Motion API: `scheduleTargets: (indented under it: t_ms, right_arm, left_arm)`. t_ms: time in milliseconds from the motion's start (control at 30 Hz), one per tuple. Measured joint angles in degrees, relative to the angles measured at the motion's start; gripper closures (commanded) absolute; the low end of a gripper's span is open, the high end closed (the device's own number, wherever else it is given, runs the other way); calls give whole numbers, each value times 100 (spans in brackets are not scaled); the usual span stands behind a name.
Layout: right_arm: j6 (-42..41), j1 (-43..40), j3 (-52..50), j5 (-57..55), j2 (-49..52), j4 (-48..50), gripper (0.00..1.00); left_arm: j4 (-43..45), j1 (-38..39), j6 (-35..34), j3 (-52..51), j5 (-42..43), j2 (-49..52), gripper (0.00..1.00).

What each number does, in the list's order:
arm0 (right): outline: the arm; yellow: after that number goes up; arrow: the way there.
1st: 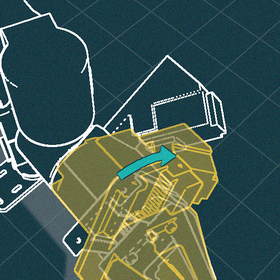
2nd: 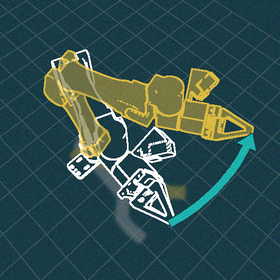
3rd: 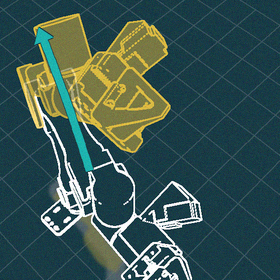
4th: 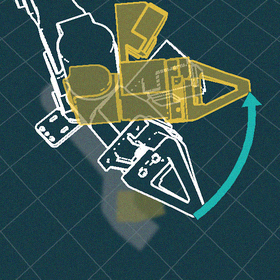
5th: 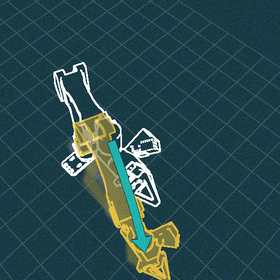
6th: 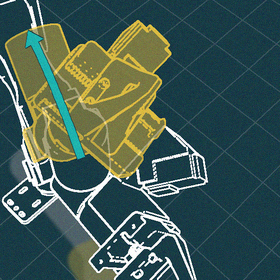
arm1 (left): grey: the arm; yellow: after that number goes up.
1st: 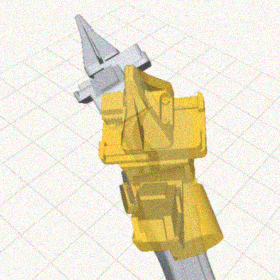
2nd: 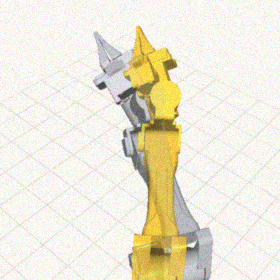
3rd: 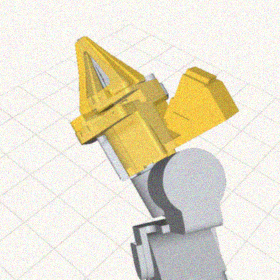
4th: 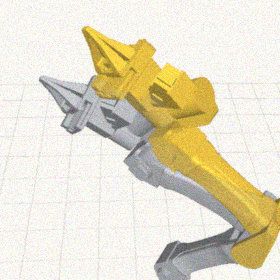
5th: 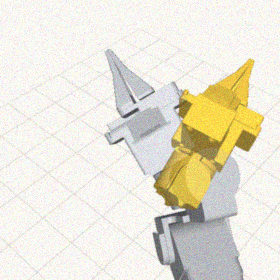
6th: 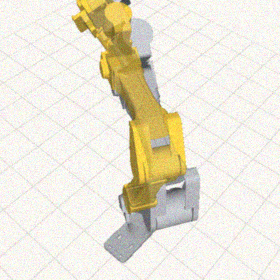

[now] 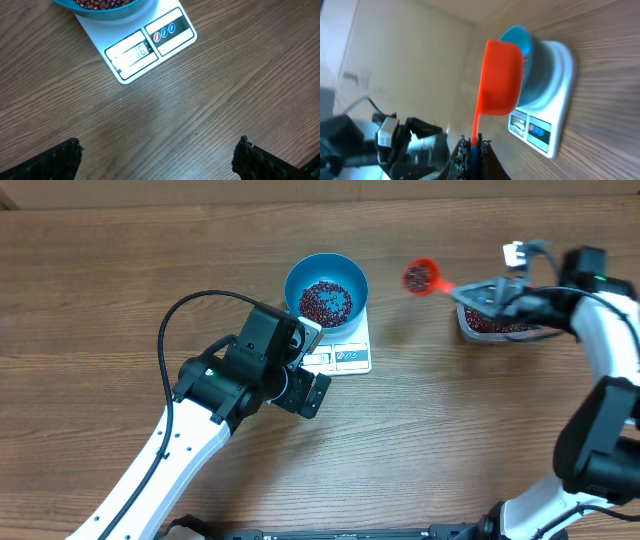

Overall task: Scoop item into bowl and weigh 150g on scale
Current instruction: 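Carry the filled scoop with the right gripper over the teal bowl, then tilt the scoop with the right gripper to pour beans into the bowl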

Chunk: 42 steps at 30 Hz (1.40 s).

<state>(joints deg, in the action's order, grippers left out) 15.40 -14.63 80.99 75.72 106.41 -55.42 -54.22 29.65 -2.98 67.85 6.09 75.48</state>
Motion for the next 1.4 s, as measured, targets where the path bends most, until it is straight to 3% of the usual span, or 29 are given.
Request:
scheduleTargets:
  t_ms: [300,533,1000,1400]
  right_arm:
    - [-1355,1394,535,-887,4,1469,96]
    - [-1764,2238,719,-2304,7,1596,96]
    - [-1834,2754,844,-3921,7,1414,96]
    - [-1130,3167,1266,-4765,7,800,96]
  left_arm:
    - [0,0,0,0,0,0,0]
    - [0,0,0,0,0,0,0]
    - [-2,0,0,0,0,0,0]
    - [0,0,0,0,0,0,0]
